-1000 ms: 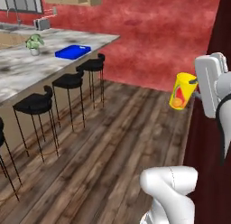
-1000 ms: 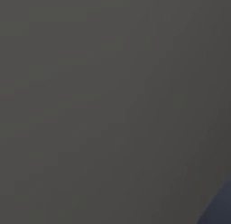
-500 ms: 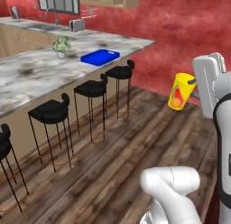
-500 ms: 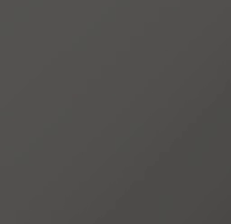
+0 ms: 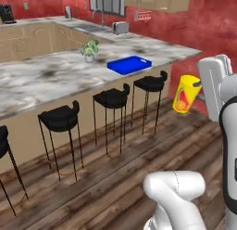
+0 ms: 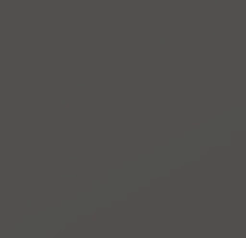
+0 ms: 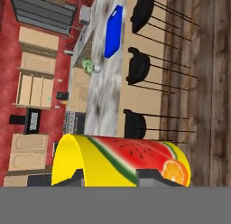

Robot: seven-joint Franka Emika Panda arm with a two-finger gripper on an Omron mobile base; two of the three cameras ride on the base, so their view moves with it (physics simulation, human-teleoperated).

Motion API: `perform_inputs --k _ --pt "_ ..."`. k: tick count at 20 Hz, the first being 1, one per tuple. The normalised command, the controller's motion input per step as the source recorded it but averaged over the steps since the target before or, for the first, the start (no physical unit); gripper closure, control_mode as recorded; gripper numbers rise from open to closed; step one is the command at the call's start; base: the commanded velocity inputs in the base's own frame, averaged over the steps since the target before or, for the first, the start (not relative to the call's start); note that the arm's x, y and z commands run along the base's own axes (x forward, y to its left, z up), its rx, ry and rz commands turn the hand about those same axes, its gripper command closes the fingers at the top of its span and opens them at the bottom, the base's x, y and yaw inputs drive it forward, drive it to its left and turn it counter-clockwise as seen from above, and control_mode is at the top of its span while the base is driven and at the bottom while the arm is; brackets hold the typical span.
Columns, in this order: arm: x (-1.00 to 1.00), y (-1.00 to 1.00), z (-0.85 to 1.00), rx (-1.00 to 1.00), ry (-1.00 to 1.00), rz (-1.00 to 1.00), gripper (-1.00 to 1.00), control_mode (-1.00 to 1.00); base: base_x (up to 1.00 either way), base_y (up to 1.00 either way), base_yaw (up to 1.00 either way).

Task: There is a tray on the dining counter. Grab the cup, mug, and pitcher and place them on the tray. The pitcher may be placed next to the tray if it cannot fit the tray.

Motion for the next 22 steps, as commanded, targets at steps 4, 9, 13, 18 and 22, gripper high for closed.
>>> perform_inputs --k 4,9,13,18,22 --pt "0.0 0.0 0.0 0.0 0.0 0.0 1.0 1.0 0.83 -0.94 0.52" --pt "0.0 0.0 0.0 0.0 0.0 0.0 1.0 1.0 0.76 -0.99 0.51" --pt "0.0 0.0 0.0 0.0 0.0 0.0 1.0 1.0 0.73 -1.0 0.49" --pt "0.0 0.0 0.0 0.0 0.0 0.0 1.0 1.0 0.49 -1.0 0.38" --pt "0.0 0.0 0.0 0.0 0.0 0.0 1.0 1.0 0.42 -1.0 0.33"
